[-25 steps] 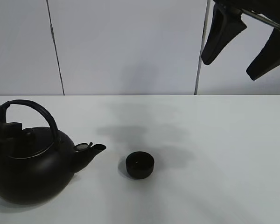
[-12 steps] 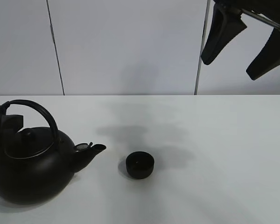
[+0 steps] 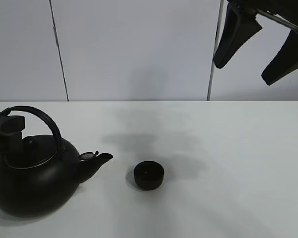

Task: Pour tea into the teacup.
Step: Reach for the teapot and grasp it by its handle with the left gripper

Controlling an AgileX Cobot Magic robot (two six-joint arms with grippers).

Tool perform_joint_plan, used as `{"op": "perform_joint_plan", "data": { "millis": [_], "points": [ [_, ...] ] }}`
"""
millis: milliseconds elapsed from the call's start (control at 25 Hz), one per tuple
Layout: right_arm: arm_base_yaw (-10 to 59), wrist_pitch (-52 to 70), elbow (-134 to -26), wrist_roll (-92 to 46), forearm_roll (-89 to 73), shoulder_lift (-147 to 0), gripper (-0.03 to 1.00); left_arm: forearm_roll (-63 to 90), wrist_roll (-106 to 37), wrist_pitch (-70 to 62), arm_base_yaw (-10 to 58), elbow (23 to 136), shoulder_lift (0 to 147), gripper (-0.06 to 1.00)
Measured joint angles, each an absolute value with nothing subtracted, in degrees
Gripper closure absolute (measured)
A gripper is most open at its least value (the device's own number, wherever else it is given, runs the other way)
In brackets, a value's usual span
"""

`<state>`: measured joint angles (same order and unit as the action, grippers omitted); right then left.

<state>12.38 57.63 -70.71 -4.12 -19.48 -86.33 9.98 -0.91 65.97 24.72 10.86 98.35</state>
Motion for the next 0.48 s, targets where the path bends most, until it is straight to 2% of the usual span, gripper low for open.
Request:
{"op": "perform_joint_plan", "data": {
  "millis": [360, 400, 480],
  "points": [
    [12.4, 57.6, -70.7, -4.1, -19.5, -86.3, 0.39, 10.0, -3.2, 66.0, 24.7, 10.9, 98.3, 0.62],
    [12.4, 57.6, -70.7, -4.1, -19.5, -86.3, 0.39, 10.0, -3.2, 66.0, 24.7, 10.9, 98.3, 0.65],
    [12.4, 57.6, -70.7, -4.1, -19.5, -86.3, 0.39, 9.9, -3.2, 66.0, 24.7, 10.9, 98.3, 0.76]
  ]
}}
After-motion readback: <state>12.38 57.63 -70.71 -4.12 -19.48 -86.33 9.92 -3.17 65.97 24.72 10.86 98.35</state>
